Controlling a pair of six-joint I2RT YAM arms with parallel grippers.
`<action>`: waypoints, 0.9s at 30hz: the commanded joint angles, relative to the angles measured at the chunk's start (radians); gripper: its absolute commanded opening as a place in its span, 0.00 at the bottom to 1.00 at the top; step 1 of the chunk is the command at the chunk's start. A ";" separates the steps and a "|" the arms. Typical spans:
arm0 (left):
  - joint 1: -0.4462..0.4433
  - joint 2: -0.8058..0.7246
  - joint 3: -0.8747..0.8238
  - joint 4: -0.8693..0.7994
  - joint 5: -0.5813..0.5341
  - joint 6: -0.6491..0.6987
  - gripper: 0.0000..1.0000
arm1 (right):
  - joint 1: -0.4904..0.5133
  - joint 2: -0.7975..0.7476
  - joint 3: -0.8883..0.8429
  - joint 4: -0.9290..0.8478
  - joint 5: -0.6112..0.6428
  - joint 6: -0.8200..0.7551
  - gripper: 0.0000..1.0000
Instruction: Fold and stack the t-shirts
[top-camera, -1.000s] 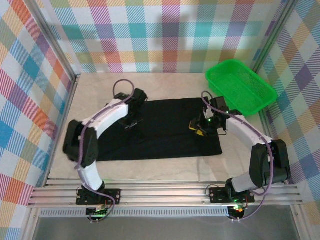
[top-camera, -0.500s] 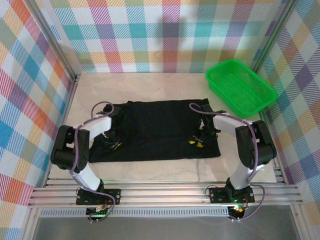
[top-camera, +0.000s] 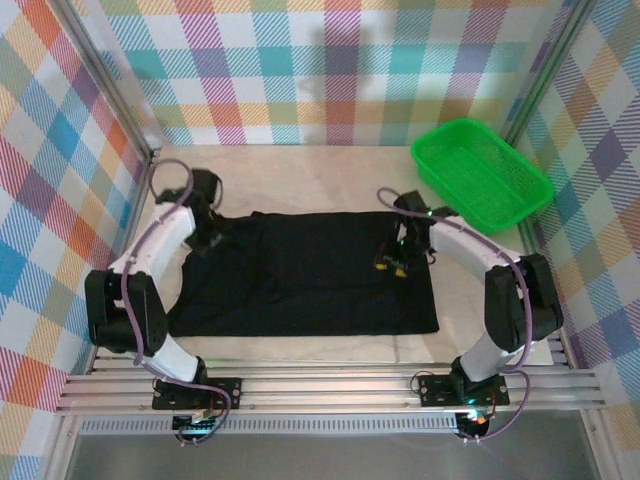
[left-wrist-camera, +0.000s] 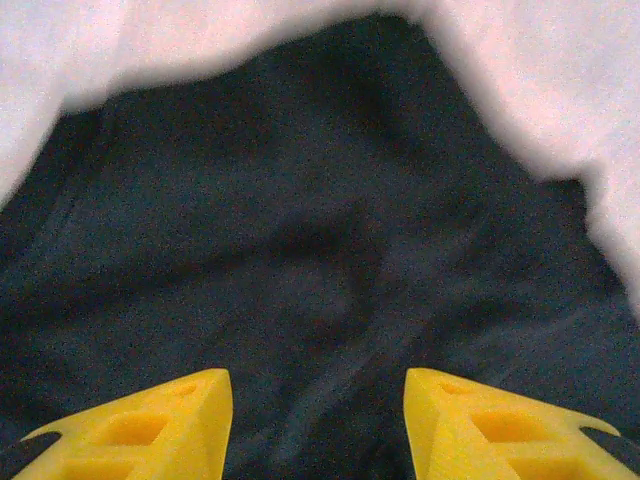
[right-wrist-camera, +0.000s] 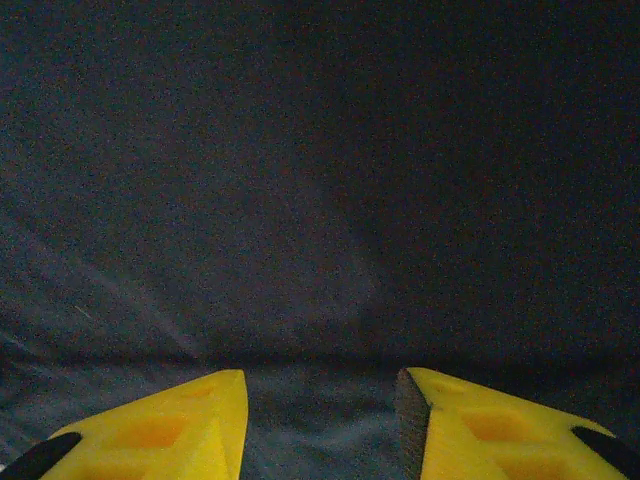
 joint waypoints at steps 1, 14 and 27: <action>0.085 0.157 0.131 0.028 -0.004 0.104 0.50 | -0.055 0.083 0.123 0.033 0.047 -0.073 0.45; 0.161 0.593 0.479 0.189 0.282 0.321 0.55 | -0.168 0.336 0.431 -0.023 0.037 -0.130 0.47; -0.022 0.627 0.682 -0.068 0.105 0.180 0.39 | -0.171 0.379 0.489 -0.040 -0.028 -0.111 0.46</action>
